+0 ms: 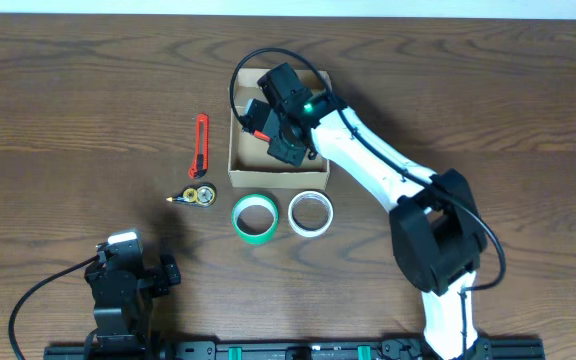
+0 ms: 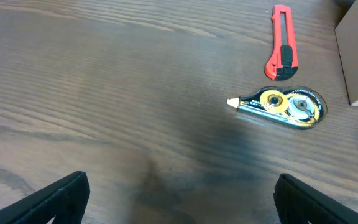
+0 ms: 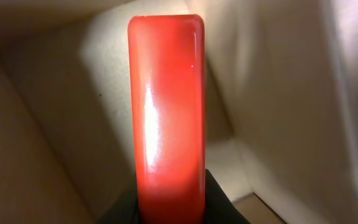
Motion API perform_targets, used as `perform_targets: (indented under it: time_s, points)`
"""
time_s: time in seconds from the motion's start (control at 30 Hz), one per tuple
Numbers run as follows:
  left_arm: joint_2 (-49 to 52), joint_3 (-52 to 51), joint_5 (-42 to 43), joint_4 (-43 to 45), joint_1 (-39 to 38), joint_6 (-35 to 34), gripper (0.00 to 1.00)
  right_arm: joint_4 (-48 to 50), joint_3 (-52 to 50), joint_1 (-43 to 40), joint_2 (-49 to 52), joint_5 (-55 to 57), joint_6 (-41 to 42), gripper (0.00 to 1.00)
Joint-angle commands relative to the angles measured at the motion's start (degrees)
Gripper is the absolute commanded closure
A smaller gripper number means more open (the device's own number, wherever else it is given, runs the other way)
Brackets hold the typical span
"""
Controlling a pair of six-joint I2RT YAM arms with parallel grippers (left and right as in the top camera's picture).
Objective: Pack container
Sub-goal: 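Carry the red cutter with the right gripper into the box and release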
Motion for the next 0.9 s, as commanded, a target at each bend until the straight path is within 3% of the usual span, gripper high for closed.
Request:
perform_targets:
  time_s: [0.0,0.2,0.33,0.4,0.77,0.87]
  points:
    - [-0.37,-0.5,-1.4,-0.09,-0.24,0.2,0.05,0.48,1.11,-0.5,2.47,0.22,-1.11,0.99]
    - [-0.37,-0.5,-1.42,-0.09,-0.24,0.2,0.05,1.4,1.11,-0.57,3.69,0.24,-1.09,0.99]
    - [-0.37,-0.5,-1.42,-0.09,-0.22,0.2,0.05,1.51,1.11,-0.63,3.72,0.24,-1.09,0.74]
    - [-0.37,-0.5,-1.4,-0.09,-0.24,0.2,0.04,1.62,1.11,-0.63,3.72,0.24,-1.09,0.7]
    - [-0.37,-0.5,-1.42,-0.09,-0.24,0.2,0.05,2.54,1.29,-0.79,3.65,0.68,-0.39,0.73]
    - [-0.37,-0.5,-1.4,-0.09,-0.24,0.2,0.05,2.67,2.32,-0.79,3.23,0.85,1.29,0.69]
